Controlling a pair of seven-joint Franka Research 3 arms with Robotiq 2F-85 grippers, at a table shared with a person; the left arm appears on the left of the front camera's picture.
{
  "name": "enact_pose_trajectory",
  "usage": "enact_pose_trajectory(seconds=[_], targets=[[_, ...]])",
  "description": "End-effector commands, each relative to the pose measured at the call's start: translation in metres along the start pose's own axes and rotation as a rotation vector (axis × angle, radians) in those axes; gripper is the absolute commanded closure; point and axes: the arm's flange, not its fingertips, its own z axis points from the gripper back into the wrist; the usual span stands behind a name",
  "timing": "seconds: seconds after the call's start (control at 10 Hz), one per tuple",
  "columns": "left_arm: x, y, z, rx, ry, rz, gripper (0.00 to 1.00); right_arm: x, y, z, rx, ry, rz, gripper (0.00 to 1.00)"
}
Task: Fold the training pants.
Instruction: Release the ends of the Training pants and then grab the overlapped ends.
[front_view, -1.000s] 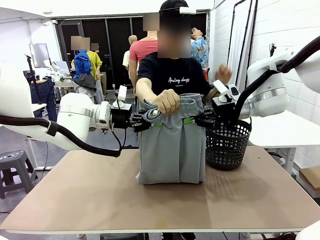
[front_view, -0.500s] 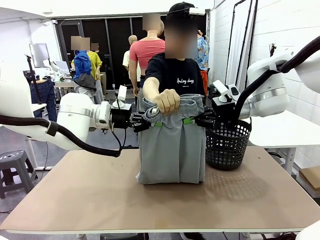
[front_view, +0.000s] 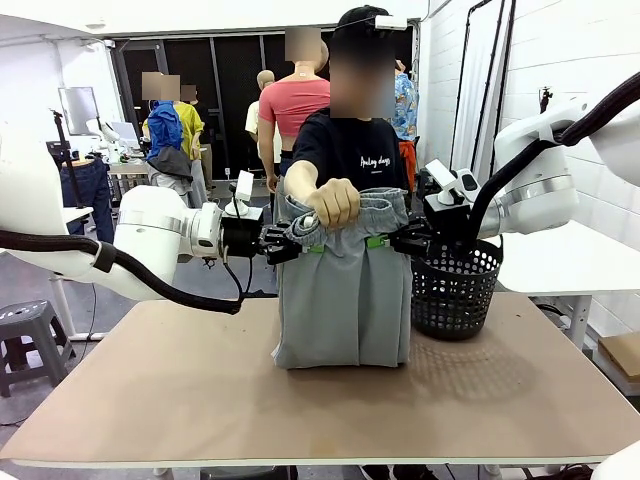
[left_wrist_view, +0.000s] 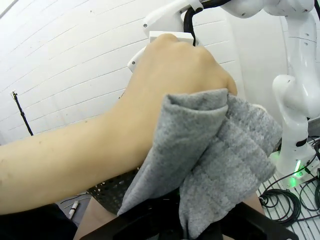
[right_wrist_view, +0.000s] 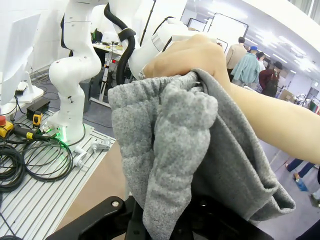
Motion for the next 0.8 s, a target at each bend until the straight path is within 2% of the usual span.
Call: enact_pose_trajectory(seconds=[0.0,0.3,0.4,0.7], targets=[[0.0032,0.0003,-0.0007,0.011,0.001,-0.006,1.00,0.0003,0.0007,-0.0010,0.000,-0.006,0.009,1.00],[0.0032,0.0003,-0.0007,0.011,0.001,-0.006,1.00,0.0003,0.0007,-0.0010,0.000,-0.006,0.009,1.00],[0.0000,0.0000,0.0000,0.000,0.000,0.000,0.93,0.0000,0.0000,0.0000,0.000,0.000,0.000,0.91],[-0.0020,0.0021,0.0059,0.026,-0.007,0.005,0.33,-0.0004,-0.0040,0.0004,0.006,-0.009,-0.027,0.34]])
